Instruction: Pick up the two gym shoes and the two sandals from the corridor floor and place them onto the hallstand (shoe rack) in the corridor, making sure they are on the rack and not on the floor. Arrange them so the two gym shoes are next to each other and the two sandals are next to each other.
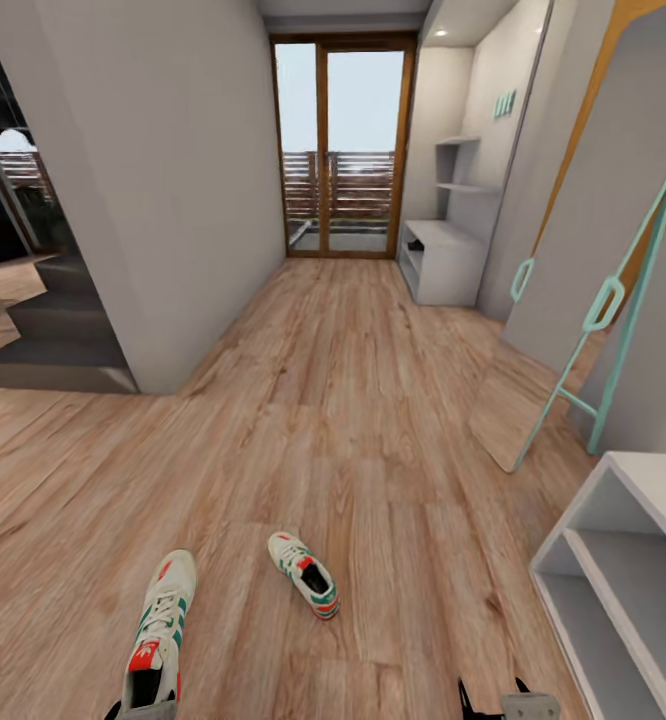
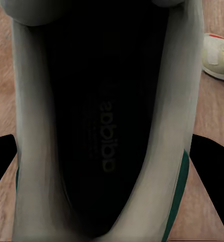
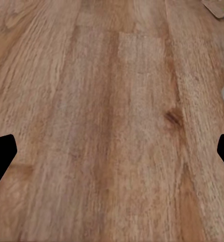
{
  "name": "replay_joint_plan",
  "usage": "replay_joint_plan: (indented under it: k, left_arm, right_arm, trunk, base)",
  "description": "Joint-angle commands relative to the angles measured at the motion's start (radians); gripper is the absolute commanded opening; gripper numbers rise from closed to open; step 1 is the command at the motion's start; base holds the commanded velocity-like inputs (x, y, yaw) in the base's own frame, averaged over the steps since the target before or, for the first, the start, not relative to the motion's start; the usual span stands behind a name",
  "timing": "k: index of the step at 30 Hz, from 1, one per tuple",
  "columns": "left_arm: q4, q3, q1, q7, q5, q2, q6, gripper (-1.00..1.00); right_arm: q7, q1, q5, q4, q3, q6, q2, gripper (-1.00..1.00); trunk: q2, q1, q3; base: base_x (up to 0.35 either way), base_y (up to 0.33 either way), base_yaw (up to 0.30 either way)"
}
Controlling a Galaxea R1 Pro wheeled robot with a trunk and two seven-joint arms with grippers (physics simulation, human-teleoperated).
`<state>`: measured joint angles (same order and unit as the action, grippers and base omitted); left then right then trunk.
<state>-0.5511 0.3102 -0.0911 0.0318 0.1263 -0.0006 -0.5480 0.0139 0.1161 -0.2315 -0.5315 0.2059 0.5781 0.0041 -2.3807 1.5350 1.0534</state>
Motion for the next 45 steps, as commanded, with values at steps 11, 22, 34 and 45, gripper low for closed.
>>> replay_joint_plan:
  k: [11, 22, 34, 45]
  left_arm:
    - [0.000, 0.008, -0.001, 0.003, 0.010, -0.001, -0.004, -1.00]
    - [0.000, 0.012, -0.001, 0.003, 0.010, -0.001, -0.004, -1.00]
    - [0.000, 0.013, -0.001, 0.004, 0.009, 0.003, -0.002, -1.00]
    - [-0.047, 0.005, -0.136, 0.033, 0.013, 0.006, 0.169, -1.00]
  right_arm:
    - [0.001, 0.000, -0.009, 0.001, 0.004, 0.003, 0.001, 1.00]
    - [0.001, 0.000, -0.008, -0.001, 0.004, 0.003, 0.001, 1.00]
    - [0.001, 0.000, -0.008, -0.001, 0.005, 0.003, 0.000, 1.00]
    - [-0.006, 0.011, -0.038, -0.206, -0.045, -0.194, 0.002, 1.00]
  trunk:
    - [0.000, 0.000, 0.001]
    - [0.000, 0.000, 0.001]
    - [0.000, 0.000, 0.001]
    - [0.000, 0.000, 0.001]
  base:
    - [-0.145, -0.162, 0.275]
    - [-0.016, -0.013, 0.142]
    - [0.000, 0.000, 0.001]
    - [0.000, 0.000, 0.000]
